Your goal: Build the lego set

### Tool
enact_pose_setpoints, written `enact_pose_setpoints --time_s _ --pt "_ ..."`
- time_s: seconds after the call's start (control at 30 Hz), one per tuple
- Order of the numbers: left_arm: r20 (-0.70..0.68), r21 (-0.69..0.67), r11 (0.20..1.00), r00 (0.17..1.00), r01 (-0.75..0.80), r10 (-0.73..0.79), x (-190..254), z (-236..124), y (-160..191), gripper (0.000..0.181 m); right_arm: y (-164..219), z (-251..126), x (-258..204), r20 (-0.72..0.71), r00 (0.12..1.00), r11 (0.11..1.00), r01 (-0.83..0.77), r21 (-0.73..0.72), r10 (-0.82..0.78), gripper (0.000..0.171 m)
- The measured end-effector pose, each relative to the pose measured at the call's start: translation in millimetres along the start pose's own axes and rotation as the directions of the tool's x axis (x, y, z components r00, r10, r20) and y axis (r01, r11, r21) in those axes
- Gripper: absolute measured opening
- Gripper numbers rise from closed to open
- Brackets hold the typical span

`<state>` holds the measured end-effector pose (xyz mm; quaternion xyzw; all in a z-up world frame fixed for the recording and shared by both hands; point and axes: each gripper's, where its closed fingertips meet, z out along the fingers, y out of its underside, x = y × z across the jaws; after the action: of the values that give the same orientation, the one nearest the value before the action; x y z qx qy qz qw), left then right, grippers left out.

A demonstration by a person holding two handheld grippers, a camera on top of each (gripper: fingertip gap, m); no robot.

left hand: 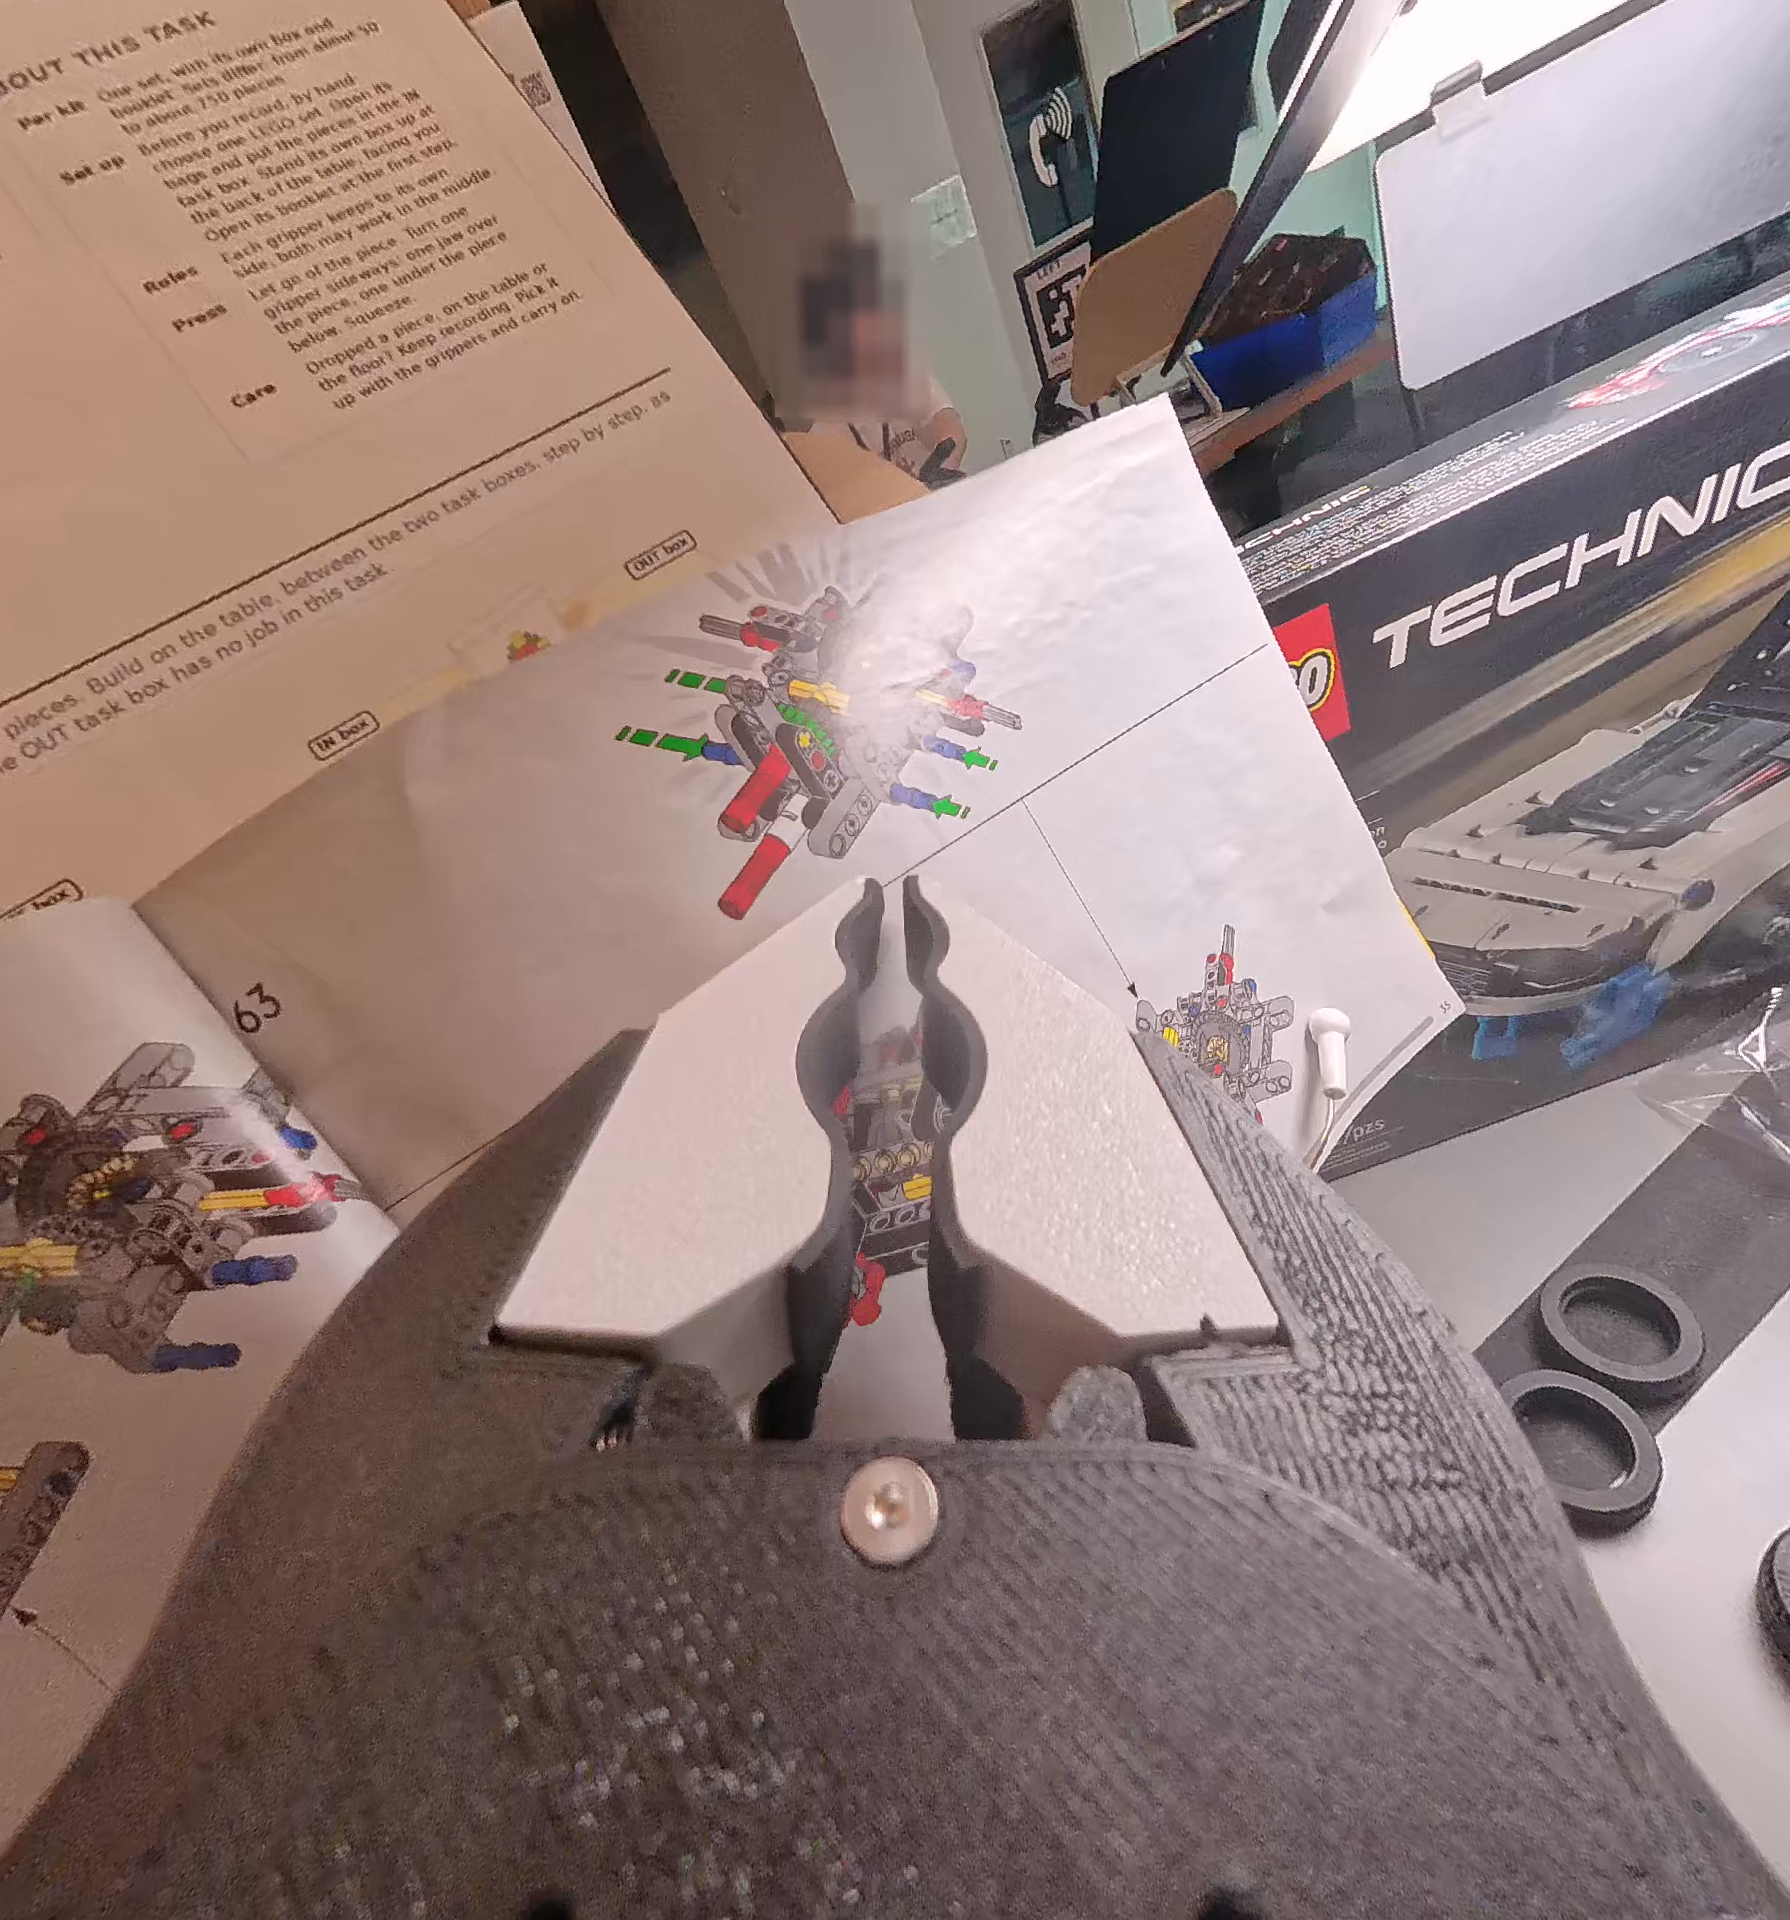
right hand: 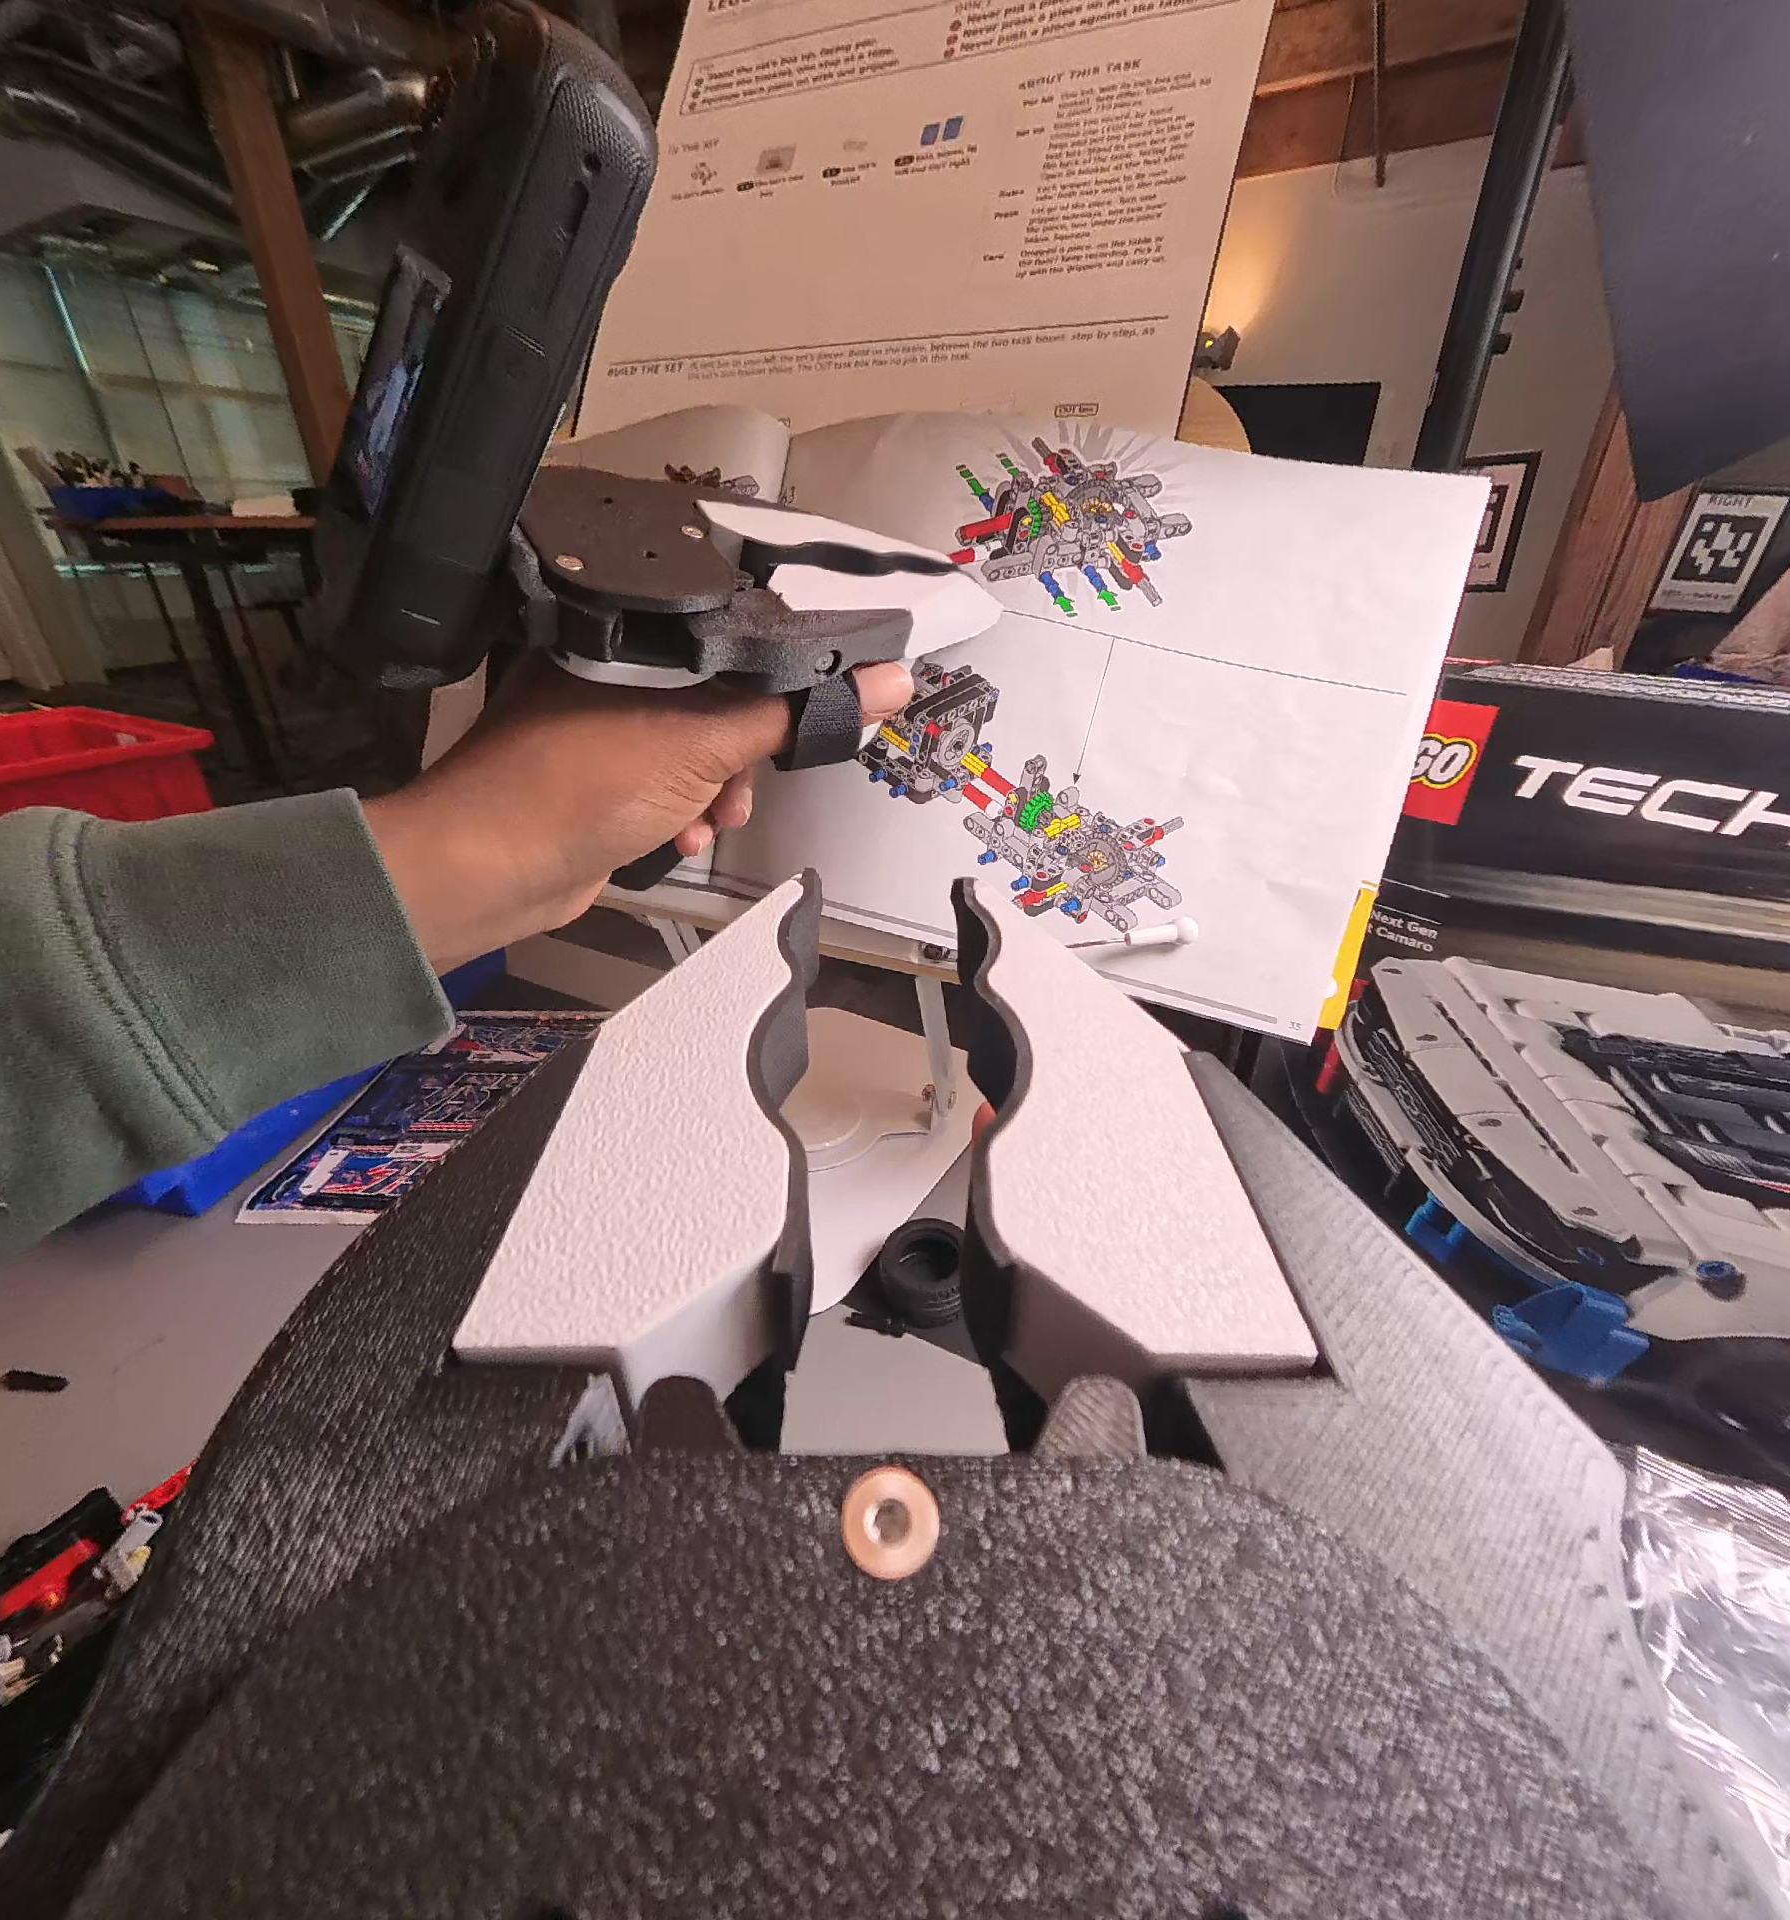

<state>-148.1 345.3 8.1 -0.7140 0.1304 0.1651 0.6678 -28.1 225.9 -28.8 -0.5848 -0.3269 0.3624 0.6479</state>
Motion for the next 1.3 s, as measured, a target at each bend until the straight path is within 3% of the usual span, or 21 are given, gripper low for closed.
enact_pose_setpoints --time_s 0.97,1.3 --pt "0.100 -0.079 0.994 0.991 -0.077 0.084 8.4 23.4 -3.8 0.000 -30.7 -16.7 10.4 0.004 0.998 0.996 -0.062 0.069 0.062 0.023" --pt "0.054 0.031 0.996 0.995 0.086 -0.088 10.0 -17.6 2.2 0.000 -25.8 -15.3 12.2 0.002 0.998 0.996 -0.069 0.057 0.069 0.023"
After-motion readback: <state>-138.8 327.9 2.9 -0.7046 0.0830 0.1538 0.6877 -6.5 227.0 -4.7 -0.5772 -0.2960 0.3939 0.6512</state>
